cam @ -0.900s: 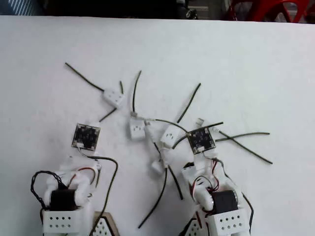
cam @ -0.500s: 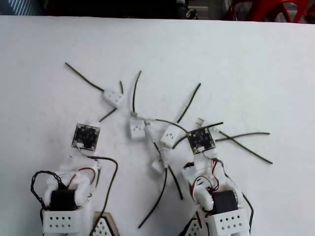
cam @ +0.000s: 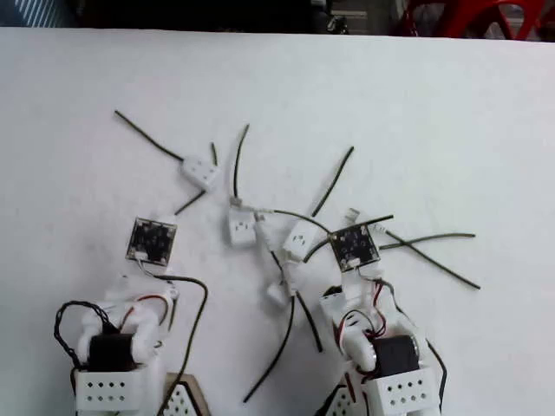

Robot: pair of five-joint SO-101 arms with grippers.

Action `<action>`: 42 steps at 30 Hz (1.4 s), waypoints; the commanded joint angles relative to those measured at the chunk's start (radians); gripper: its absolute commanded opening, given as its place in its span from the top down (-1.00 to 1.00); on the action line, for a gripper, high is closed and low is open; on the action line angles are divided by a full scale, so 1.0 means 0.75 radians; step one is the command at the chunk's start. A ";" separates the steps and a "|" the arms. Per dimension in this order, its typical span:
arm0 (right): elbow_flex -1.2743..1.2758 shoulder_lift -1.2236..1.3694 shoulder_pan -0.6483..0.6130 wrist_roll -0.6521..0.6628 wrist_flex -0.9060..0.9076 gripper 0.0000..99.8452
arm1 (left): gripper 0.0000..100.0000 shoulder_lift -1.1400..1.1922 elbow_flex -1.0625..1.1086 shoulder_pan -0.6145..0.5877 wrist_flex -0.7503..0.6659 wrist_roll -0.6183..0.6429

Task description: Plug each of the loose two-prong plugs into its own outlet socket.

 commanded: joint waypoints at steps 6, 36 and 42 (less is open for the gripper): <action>0.016 0.001 0.007 -0.004 0.007 0.97 | 0.90 -0.015 -0.004 -0.009 0.006 0.000; 0.016 0.001 0.007 -0.004 0.007 0.97 | 0.89 -0.015 -0.004 -0.005 0.027 -0.004; 0.016 0.001 -0.005 -0.008 0.007 0.97 | 0.89 -0.015 -0.014 -0.003 -0.029 -0.010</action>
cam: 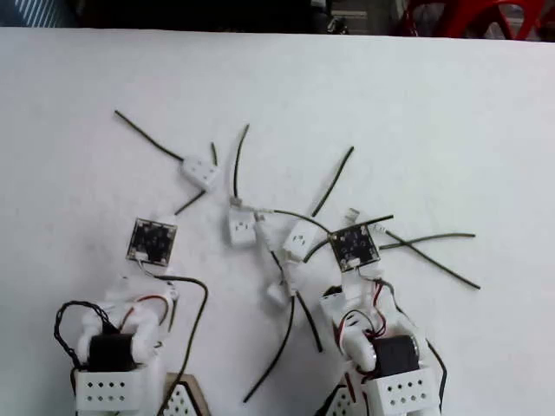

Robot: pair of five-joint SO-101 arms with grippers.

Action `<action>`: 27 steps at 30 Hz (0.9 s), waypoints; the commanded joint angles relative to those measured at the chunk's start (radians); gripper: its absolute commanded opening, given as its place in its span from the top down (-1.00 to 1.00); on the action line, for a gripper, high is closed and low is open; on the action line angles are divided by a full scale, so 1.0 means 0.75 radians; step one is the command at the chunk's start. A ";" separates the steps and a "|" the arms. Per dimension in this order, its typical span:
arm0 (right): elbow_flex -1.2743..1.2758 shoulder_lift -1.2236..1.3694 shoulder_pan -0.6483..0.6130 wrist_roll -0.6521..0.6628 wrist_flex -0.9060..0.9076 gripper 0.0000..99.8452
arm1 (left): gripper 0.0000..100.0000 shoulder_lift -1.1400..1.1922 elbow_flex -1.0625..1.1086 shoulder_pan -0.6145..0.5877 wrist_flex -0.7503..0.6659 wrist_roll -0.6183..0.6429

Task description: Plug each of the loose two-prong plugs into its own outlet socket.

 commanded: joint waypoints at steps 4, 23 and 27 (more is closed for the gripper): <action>0.016 0.001 -0.003 -0.012 0.007 0.97 | 0.89 -0.015 -0.012 -0.011 -0.158 -0.010; -0.432 0.071 0.116 -0.014 -0.036 0.96 | 0.90 -0.015 -0.004 -0.013 -0.237 -0.002; -0.726 0.302 0.116 -0.096 0.048 0.96 | 0.90 -0.015 -0.004 -0.013 -0.237 -0.006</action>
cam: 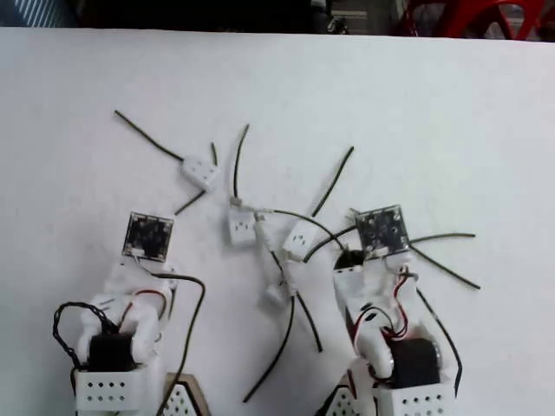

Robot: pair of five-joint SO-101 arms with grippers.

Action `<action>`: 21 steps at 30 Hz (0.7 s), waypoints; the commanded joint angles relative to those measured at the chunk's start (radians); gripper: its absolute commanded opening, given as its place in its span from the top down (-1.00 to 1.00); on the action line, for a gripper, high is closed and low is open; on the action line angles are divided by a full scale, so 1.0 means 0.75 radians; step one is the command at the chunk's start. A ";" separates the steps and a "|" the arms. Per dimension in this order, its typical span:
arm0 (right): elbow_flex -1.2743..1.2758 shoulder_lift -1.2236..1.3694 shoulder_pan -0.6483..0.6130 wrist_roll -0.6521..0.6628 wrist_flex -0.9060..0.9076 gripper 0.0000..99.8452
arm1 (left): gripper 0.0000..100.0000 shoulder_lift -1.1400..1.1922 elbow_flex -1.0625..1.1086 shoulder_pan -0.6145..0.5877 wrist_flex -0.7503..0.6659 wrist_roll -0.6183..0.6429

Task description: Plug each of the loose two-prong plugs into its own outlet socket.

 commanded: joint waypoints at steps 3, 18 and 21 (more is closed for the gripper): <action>-0.446 0.425 0.011 -0.100 0.097 0.96 | 0.90 -0.015 -0.006 -0.013 -0.027 -0.006; -0.642 1.175 0.024 -0.624 0.132 0.58 | 0.90 -0.015 -0.006 -0.015 -0.027 -0.008; -0.649 1.261 0.026 -0.655 0.099 0.58 | 0.90 -0.015 -0.006 -0.015 -0.027 -0.008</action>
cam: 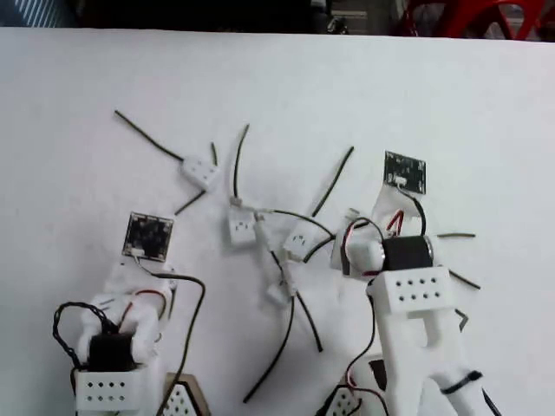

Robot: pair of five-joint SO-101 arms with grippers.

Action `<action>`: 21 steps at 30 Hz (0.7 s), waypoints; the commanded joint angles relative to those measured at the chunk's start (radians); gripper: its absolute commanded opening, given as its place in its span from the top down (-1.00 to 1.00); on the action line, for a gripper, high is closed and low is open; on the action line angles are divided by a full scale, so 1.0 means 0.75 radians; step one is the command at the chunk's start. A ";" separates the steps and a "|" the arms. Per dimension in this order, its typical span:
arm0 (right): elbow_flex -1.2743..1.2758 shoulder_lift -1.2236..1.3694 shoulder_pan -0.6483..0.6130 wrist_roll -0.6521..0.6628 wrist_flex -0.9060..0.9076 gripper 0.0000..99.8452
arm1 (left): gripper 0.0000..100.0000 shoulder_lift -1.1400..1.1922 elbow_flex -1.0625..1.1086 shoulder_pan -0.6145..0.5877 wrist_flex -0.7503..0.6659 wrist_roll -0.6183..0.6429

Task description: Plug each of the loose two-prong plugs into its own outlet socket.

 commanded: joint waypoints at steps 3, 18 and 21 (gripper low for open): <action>-0.059 0.157 0.060 -0.086 -0.122 0.58 | 0.90 -0.015 -0.006 -0.015 -0.027 -0.008; -0.063 0.584 0.120 -0.245 -0.461 0.58 | 0.90 -0.015 -0.006 -0.015 -0.027 -0.008; -0.063 0.641 0.120 -0.245 -0.515 0.58 | 0.90 -0.015 -0.006 -0.015 -0.027 -0.008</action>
